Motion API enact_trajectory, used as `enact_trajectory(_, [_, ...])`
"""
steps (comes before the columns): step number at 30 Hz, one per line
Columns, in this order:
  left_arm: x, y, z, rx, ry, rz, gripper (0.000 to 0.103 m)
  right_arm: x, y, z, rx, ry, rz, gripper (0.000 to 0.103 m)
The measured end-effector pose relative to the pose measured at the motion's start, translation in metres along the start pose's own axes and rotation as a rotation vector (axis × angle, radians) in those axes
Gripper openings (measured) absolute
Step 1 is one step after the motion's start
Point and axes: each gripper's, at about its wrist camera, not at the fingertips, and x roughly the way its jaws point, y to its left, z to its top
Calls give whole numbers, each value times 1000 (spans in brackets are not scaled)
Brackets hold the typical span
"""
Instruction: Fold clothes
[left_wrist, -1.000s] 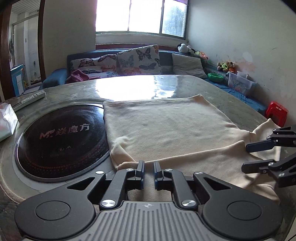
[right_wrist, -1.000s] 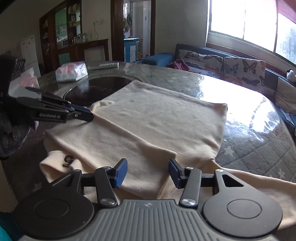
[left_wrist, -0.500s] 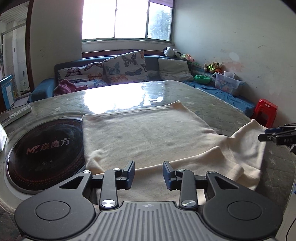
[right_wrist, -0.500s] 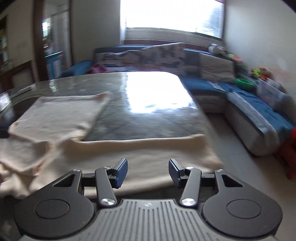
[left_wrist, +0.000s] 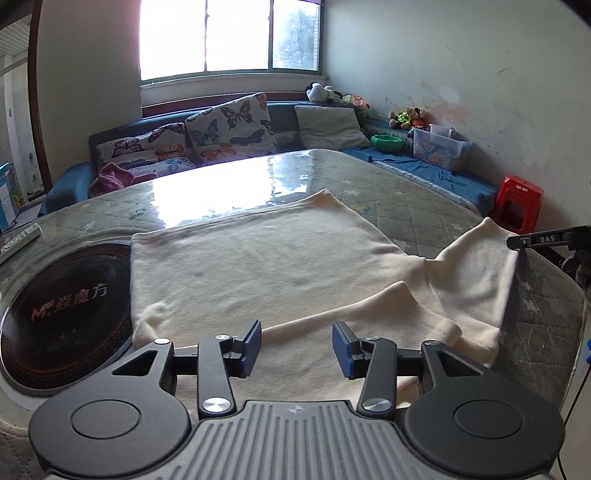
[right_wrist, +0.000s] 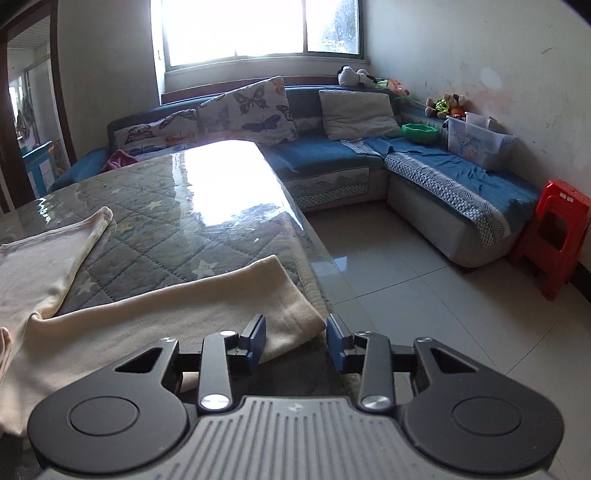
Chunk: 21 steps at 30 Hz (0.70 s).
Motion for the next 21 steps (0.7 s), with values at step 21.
enact_trajectory(21, [19, -55, 1, 95, 1, -147, 49, -95, 75, 58, -180, -248, 212, 5])
